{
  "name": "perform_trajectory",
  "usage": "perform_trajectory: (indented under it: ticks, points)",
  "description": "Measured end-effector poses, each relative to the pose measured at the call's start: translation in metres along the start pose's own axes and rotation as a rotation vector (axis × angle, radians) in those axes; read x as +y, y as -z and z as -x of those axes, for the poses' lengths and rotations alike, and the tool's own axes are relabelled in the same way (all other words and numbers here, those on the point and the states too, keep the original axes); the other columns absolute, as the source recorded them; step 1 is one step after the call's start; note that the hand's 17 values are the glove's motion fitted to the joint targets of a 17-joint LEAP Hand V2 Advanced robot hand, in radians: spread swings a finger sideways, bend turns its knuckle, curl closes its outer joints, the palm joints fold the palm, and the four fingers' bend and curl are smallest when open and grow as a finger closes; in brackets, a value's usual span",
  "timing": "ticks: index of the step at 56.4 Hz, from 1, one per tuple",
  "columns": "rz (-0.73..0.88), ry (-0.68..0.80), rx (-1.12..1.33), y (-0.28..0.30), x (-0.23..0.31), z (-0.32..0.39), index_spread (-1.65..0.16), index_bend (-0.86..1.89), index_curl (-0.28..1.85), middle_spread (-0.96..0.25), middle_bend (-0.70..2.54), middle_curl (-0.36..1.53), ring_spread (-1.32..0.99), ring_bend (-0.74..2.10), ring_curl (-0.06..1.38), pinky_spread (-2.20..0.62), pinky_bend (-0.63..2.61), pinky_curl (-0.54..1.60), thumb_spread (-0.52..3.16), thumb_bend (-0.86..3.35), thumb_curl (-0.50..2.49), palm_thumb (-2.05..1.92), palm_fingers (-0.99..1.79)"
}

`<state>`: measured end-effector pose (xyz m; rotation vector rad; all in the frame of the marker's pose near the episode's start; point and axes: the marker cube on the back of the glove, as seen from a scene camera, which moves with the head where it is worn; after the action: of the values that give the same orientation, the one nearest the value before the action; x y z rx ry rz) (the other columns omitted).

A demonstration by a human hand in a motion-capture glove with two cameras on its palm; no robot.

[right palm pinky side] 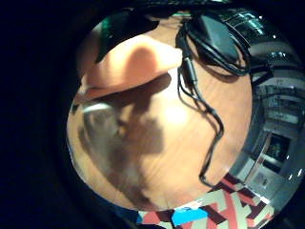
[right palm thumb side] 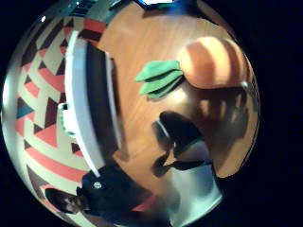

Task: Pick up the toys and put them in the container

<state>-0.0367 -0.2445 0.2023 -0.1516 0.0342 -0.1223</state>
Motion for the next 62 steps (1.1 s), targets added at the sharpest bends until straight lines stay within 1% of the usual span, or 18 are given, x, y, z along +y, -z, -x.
perform_trajectory:
  ticks: [4,7,8,9,10,12,13,14,17,20,21,22,30,35,42,48,54,62]
  points:
    - [-0.084,0.034,0.079,-0.013,-0.007,0.001,-0.37,0.20,0.68,-0.11,0.36,0.51,-0.09,0.24,0.29,0.03,0.66,0.28,1.39,0.01,0.44,0.34,-0.04]
    - [-0.170,0.050,0.110,-0.018,-0.012,0.002,-0.38,0.27,0.68,-0.14,0.63,0.58,-0.15,0.30,0.28,0.02,0.43,0.20,1.38,0.05,0.45,0.44,0.30]
    - [-0.189,0.055,0.110,-0.019,-0.013,0.003,-0.38,0.29,0.68,-0.16,0.73,0.61,-0.19,0.47,0.32,0.01,0.34,0.18,1.37,0.06,0.46,0.47,0.55]
    - [-0.204,0.061,0.105,-0.021,-0.013,0.004,-0.38,0.29,0.67,-0.16,0.77,0.62,-0.23,0.56,0.32,0.01,0.29,0.14,1.37,0.07,0.46,0.49,0.73]
    - [-0.218,0.066,0.098,-0.023,-0.014,0.005,-0.37,0.27,0.65,-0.17,0.79,0.62,-0.25,0.62,0.31,-0.01,0.25,0.13,1.37,0.07,0.46,0.51,0.81]
    - [-0.250,0.073,0.079,-0.024,-0.014,0.008,-0.35,0.27,0.66,-0.18,0.81,0.64,-0.28,0.79,0.36,-0.11,0.33,0.15,1.34,0.09,0.48,0.56,1.12]
    - [-0.267,0.076,0.071,-0.024,-0.014,0.009,-0.34,0.27,0.67,-0.18,0.82,0.65,-0.29,0.82,0.38,-0.13,0.32,0.15,1.33,0.09,0.48,0.57,1.11]
    - [-0.284,0.078,0.064,-0.023,-0.014,0.009,-0.33,0.28,0.70,-0.18,0.80,0.66,-0.29,0.91,0.43,-0.18,0.45,0.21,1.26,0.09,0.51,0.60,1.25]
    - [-0.322,0.078,0.052,-0.020,-0.011,0.012,-0.30,0.32,0.78,-0.18,0.81,0.69,-0.30,1.01,0.50,-0.25,0.59,0.27,1.11,0.08,0.56,0.64,1.26]
    - [-0.342,0.073,0.047,-0.015,-0.007,0.015,-0.29,0.44,0.84,-0.18,0.87,0.72,-0.30,1.10,0.55,-0.29,0.72,0.34,0.99,0.08,0.61,0.67,1.39]
    - [-0.347,0.072,0.045,-0.012,-0.005,0.016,-0.28,0.42,0.84,-0.18,0.87,0.73,-0.30,1.11,0.56,-0.30,0.75,0.35,0.96,0.07,0.62,0.68,1.31]
    - [-0.351,0.070,0.040,-0.008,-0.003,0.017,-0.28,0.48,0.87,-0.18,0.91,0.75,-0.30,1.13,0.58,-0.31,0.78,0.37,0.92,0.07,0.64,0.68,1.37]
    - [-0.399,0.056,-0.022,0.045,0.023,0.028,-0.28,0.68,0.97,-0.20,1.10,0.84,-0.33,1.30,0.65,-0.38,0.97,0.47,0.77,0.03,0.72,0.64,1.31]
    - [-0.434,0.066,-0.056,0.082,0.050,0.051,-0.28,0.76,1.02,-0.20,1.19,0.88,-0.34,1.39,0.69,-0.40,1.07,0.53,0.73,0.01,0.75,0.61,1.26]
    - [-0.524,0.103,-0.096,0.149,0.084,0.073,-0.28,0.84,1.08,-0.19,1.28,0.91,-0.34,1.46,0.72,-0.43,1.16,0.59,0.70,0.00,0.81,0.58,1.19]
    - [-0.601,0.180,-0.140,0.189,0.114,0.114,-0.27,0.89,1.10,-0.19,1.33,0.93,-0.34,1.49,0.73,-0.44,1.19,0.63,0.68,0.00,0.86,0.57,1.15]
    - [-0.621,0.263,-0.185,0.206,0.135,0.163,-0.27,0.92,1.12,-0.18,1.36,0.93,-0.33,1.52,0.74,-0.44,1.20,0.66,0.67,0.00,0.90,0.56,1.13]
    - [-0.582,0.328,-0.213,0.193,0.141,0.214,-0.26,0.95,1.13,-0.18,1.38,0.93,-0.33,1.54,0.74,-0.45,1.20,0.69,0.65,0.00,0.95,0.55,1.12]
